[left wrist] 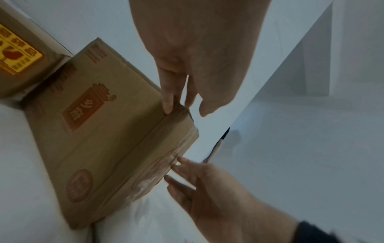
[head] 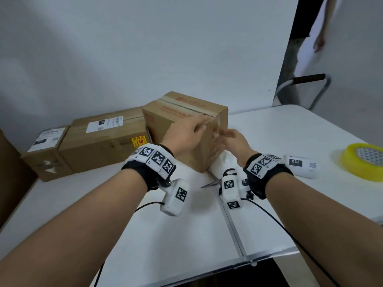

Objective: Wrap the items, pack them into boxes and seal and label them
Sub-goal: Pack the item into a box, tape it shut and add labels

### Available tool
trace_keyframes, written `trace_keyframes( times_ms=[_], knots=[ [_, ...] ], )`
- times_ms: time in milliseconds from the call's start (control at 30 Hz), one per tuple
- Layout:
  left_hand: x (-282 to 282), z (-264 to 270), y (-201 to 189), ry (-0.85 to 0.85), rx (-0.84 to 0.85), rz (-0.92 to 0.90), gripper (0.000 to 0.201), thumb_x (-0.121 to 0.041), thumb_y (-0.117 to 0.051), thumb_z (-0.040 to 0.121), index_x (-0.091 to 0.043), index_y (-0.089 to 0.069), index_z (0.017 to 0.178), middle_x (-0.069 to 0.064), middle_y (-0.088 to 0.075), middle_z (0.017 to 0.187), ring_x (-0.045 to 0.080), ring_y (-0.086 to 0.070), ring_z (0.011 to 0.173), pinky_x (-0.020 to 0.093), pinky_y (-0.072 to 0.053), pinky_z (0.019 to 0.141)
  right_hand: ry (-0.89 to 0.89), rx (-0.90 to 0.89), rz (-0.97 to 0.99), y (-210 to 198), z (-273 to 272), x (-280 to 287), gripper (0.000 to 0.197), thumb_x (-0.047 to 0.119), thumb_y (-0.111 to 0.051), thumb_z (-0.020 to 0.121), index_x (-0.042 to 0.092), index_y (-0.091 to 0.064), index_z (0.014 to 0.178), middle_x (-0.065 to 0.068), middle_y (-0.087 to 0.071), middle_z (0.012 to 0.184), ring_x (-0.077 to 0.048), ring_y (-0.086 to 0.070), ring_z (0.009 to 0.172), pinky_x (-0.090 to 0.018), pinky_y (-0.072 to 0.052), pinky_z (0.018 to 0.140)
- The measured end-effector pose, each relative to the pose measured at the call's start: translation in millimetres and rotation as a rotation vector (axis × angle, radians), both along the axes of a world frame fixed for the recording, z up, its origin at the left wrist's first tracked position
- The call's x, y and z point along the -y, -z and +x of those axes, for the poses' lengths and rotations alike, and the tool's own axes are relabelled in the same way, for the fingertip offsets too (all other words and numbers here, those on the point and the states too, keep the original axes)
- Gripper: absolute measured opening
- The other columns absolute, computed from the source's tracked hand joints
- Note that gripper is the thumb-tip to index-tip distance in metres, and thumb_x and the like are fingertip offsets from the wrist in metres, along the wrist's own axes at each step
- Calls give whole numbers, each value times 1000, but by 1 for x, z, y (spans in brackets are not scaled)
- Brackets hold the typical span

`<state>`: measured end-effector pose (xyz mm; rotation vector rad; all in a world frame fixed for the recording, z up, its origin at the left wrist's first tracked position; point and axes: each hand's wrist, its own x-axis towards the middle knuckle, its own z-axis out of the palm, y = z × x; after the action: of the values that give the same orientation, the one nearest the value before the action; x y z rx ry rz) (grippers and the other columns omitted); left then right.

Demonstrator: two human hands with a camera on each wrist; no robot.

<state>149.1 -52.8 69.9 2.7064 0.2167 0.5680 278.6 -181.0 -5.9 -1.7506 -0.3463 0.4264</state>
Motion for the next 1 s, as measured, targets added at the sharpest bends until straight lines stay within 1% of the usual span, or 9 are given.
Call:
trace_keyframes(
  times_ms=[100, 200, 300, 467, 567, 700, 767, 867, 1000],
  knots=[
    [-13, 3, -14, -64, -8, -180, 42, -16, -45, 96, -41, -59, 127, -8, -59, 132, 24, -63, 107, 39, -56, 82, 20, 25, -48, -7, 1, 16, 42, 7, -55, 89, 13, -54, 131, -2, -56, 132, -21, -53, 120, -39, -44, 105],
    [-40, 12, -17, -8, -269, 52, 67, -3, -55, 84, -31, -43, 144, 1, -34, 156, 23, -30, 143, 42, -27, 116, 80, 57, -108, -8, 7, 29, 36, 4, -50, 91, 12, -57, 125, -6, -57, 130, -23, -54, 119, -39, -45, 104],
    [-55, 23, -5, 30, -378, 256, 82, -19, -67, 86, -25, -23, 154, 5, -21, 161, 23, -18, 148, 48, -14, 119, 88, 95, -118, -12, 13, 32, 34, 8, -50, 93, 12, -57, 126, -6, -58, 131, -22, -54, 119, -36, -44, 104],
    [-31, 46, 15, -72, -191, 421, 68, -49, -60, 90, -35, -32, 151, -7, -37, 153, 27, -38, 128, 43, -32, 107, -12, 168, -1, -33, 14, 16, 44, 47, -38, 101, 22, -53, 133, 4, -58, 126, -15, -52, 114, -29, -41, 96],
    [-12, 60, 11, -64, -82, 491, 69, -61, -59, 86, -34, -41, 146, -3, -44, 143, 24, -39, 126, 40, -32, 103, -40, 128, 74, -40, 19, 5, 55, 61, -30, 98, 26, -49, 136, 5, -57, 128, -14, -50, 115, -31, -39, 102],
    [-26, 75, 4, 9, -304, 441, 97, -77, -49, 80, -26, -15, 156, -2, -9, 164, 20, -6, 151, 47, -7, 122, -65, 231, 38, -42, 27, 3, 49, 49, -38, 101, 26, -37, 144, 10, -51, 124, -11, -50, 114, -25, -38, 95],
    [-30, 77, 3, 13, -384, 393, 101, -74, -50, 82, -21, -6, 157, -2, 1, 165, 13, 2, 151, 41, -4, 123, -94, 424, -55, -46, 33, -2, 54, 38, -42, 102, 20, -28, 151, 5, -42, 145, -14, -41, 131, -29, -33, 109],
    [-27, 80, 6, -4, -354, 361, 102, -71, -54, 82, -17, -9, 157, -3, -2, 165, 11, -5, 151, 33, -8, 121, -149, 706, -332, -51, 43, -10, 48, 34, -35, 104, 14, -39, 147, -1, -31, 156, -17, -26, 144, -35, -23, 117],
    [-27, 83, 3, -16, -366, 291, 103, -69, -61, 79, -19, -16, 157, -4, -8, 164, 16, -18, 149, 32, -17, 119, -69, 819, -490, -55, 42, -10, 42, 28, -29, 103, 21, -53, 138, 9, -40, 151, -16, -36, 137, -36, -33, 107]
  ],
)
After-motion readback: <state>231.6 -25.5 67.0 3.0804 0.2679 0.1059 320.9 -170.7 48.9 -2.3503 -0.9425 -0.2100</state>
